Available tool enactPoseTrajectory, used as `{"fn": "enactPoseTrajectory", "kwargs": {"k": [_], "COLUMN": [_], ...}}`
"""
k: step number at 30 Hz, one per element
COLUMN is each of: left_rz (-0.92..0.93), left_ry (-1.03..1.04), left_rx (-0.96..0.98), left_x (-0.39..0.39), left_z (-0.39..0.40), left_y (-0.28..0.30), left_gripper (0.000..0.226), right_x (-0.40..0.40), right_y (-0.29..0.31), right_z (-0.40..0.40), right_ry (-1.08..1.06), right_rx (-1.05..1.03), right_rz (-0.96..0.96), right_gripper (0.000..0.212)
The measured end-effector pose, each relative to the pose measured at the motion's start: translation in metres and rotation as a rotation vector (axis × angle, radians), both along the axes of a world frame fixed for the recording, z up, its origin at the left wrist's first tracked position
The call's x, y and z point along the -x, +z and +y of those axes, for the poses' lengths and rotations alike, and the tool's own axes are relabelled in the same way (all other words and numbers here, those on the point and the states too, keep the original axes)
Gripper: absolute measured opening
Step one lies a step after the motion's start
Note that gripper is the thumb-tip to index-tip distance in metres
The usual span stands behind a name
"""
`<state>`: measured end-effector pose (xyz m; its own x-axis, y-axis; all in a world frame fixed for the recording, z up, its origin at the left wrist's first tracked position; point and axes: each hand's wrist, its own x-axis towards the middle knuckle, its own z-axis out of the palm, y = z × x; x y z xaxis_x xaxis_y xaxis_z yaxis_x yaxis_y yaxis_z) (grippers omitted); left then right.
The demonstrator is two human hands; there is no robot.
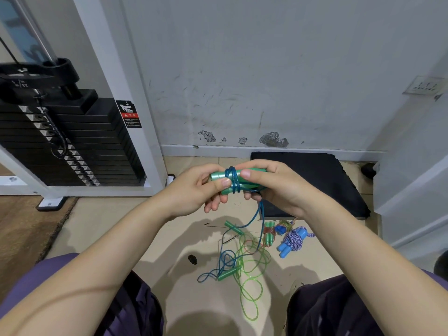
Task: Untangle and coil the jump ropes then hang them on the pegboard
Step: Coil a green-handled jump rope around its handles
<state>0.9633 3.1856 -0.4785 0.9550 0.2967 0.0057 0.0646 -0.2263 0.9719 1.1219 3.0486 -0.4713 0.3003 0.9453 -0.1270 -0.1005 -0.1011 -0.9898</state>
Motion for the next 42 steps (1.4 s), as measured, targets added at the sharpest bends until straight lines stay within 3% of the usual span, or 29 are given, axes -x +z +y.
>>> {"fn": "enactPoseTrajectory", "kwargs": {"k": [3, 5, 10, 14, 16, 20, 27, 34, 38, 42], "left_rz": [-0.043, -0.058, -0.041, 0.020, 0.034, 0.068, 0.006, -0.005, -0.015, -0.094], "left_ry": [0.012, 0.049, 0.240, 0.362, 0.338, 0.228, 0.172, 0.123, 0.233, 0.280], "left_rx": [0.101, 0.141, 0.017, -0.144, -0.072, 0.074, 0.185, 0.212, 0.178, 0.220], "left_x": [-0.001, -0.003, -0.007, -0.010, -0.010, -0.010, -0.010, -0.009, -0.010, -0.011], "left_z": [0.001, 0.001, 0.002, 0.002, 0.003, 0.000, -0.003, -0.007, -0.005, -0.001], "left_y": [0.002, 0.003, -0.002, -0.002, -0.001, -0.001, -0.001, 0.000, 0.001, 0.005], "left_gripper": [0.024, 0.026, 0.022, 0.020, 0.019, 0.014, 0.023, 0.030, 0.033, 0.027], "right_x": [-0.004, -0.002, 0.018, 0.031, 0.033, 0.030, 0.034, 0.038, 0.039, 0.038], "right_y": [-0.004, -0.006, -0.011, -0.009, -0.008, -0.005, -0.008, -0.011, -0.010, -0.015], "right_z": [0.000, 0.001, 0.008, 0.008, 0.008, 0.008, 0.009, 0.008, 0.010, 0.014], "right_ry": [0.104, 0.144, 0.025, -0.044, -0.093, -0.213, -0.244, -0.229, -0.182, -0.141], "right_rx": [-0.026, -0.039, 0.046, 0.101, 0.106, 0.149, 0.048, 0.041, 0.049, 0.053], "right_rz": [0.208, 0.215, -0.015, -0.193, -0.195, -0.086, 0.033, 0.038, -0.001, -0.187], "right_gripper": [0.032, 0.034, 0.038, 0.023, 0.024, 0.054, 0.037, 0.039, 0.035, 0.026]}}
